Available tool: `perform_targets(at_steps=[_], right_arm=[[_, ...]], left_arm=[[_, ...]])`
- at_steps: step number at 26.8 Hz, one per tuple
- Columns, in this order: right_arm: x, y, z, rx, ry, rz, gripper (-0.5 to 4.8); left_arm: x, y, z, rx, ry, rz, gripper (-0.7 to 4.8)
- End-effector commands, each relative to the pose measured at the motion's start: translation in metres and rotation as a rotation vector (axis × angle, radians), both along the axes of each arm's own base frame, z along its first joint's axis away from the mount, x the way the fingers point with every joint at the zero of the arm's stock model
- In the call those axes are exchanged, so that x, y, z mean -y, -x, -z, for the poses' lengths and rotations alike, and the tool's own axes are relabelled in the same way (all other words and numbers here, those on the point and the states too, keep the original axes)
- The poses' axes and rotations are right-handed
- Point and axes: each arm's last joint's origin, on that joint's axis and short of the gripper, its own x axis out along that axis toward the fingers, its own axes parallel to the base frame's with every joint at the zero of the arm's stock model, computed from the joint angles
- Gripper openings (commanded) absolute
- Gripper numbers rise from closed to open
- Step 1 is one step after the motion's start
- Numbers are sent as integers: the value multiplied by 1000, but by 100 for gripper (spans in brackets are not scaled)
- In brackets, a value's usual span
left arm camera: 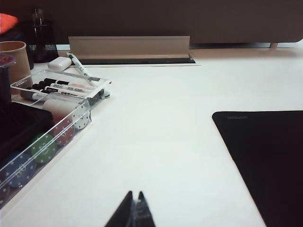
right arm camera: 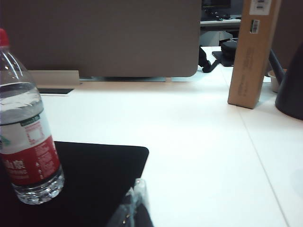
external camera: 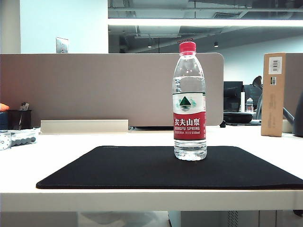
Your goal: Stand the plastic bottle up on the black mouse pad.
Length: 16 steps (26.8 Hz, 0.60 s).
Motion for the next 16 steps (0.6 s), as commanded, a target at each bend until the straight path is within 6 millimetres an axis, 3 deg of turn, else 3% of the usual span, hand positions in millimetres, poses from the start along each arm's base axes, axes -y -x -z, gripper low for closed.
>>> perform_targets(at_steps=[1,16], right_arm=[[2,0,0,7,1,21,4],[2,-1,1,5,5,23,4]], left_arm=[[0,0,-2,11,1,4,-1],[0,0,-2,11,1,4,-1]])
